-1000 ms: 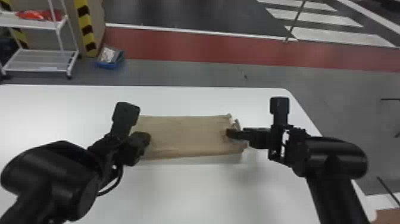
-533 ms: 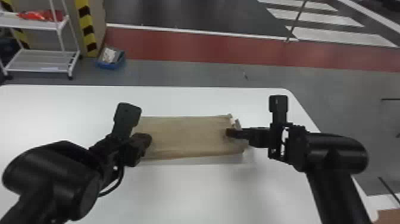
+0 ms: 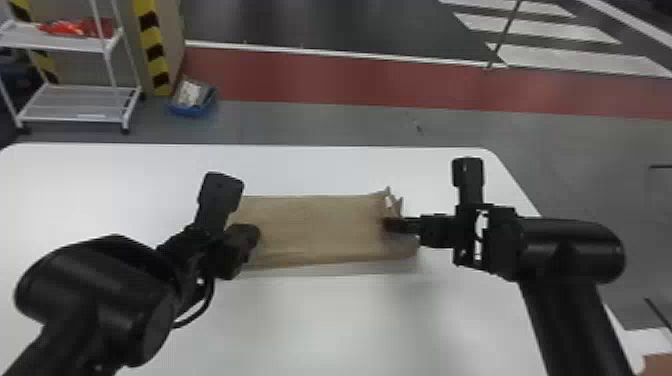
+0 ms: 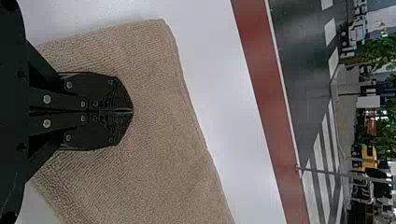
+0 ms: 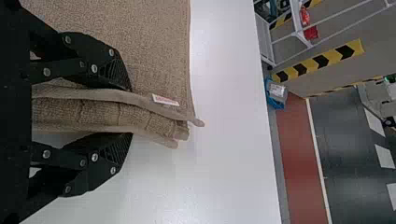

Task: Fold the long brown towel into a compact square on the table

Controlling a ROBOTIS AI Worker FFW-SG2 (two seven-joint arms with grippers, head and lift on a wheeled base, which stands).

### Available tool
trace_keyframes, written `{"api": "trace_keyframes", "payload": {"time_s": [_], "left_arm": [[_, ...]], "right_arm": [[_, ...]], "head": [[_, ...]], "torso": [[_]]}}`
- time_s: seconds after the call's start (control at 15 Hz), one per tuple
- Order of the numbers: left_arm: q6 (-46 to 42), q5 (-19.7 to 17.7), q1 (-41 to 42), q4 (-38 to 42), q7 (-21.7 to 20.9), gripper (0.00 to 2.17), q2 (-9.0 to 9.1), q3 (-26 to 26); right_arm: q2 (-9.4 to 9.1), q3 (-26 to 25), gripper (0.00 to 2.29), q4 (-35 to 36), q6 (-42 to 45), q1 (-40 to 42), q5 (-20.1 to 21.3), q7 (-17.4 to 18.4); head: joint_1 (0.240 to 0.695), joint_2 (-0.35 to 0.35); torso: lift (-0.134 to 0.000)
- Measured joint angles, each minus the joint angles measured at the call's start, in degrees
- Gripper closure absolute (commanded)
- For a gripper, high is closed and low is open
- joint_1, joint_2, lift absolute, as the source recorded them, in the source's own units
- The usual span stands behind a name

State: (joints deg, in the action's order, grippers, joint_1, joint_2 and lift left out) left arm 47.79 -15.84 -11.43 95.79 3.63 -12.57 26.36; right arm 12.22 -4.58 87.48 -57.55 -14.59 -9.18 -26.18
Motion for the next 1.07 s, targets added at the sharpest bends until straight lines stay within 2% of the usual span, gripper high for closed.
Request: {"api": "trace_keyframes", "payload": {"time_s": [0.2,0.67,0.87,0.93,1.07], "left_arm": [[0.64,0.01,0.0,0.09,-0.03,2.13,0.0,-0.15],[0.71,-0.03,-0.18,0.0,-0.03,2.13,0.68,0.15],[0.69,-0.21,-0.24,0.12,0.41,2.11,0.72,0.29],[0.6,-0.19,-0.1,0.62,0.73,2.02,0.68,0.31],[0.44,-0.15,0.48,3.32,0.97,2.0,0.25,-0.13]], "right_arm": [[0.07,-0.63,1.27,0.56,-1.46,-0.15,-2.22,-1.4],[0.06,-1.03,1.27,7.74,-4.1,0.86,-9.47,-1.5],[-0.38,-1.12,1.27,8.28,-3.99,1.21,-10.2,-1.5],[-0.42,-1.17,1.27,8.3,-3.94,1.27,-10.31,-1.5],[-0.44,-1.55,1.27,8.36,-3.91,1.37,-10.95,-1.5]], "head": [[0.695,-0.169],[0.695,-0.142],[0.695,-0.136],[0.695,-0.136],[0.695,-0.136]], "torso": [[-0.128],[-0.128],[-0.128],[-0.128],[-0.128]]}}
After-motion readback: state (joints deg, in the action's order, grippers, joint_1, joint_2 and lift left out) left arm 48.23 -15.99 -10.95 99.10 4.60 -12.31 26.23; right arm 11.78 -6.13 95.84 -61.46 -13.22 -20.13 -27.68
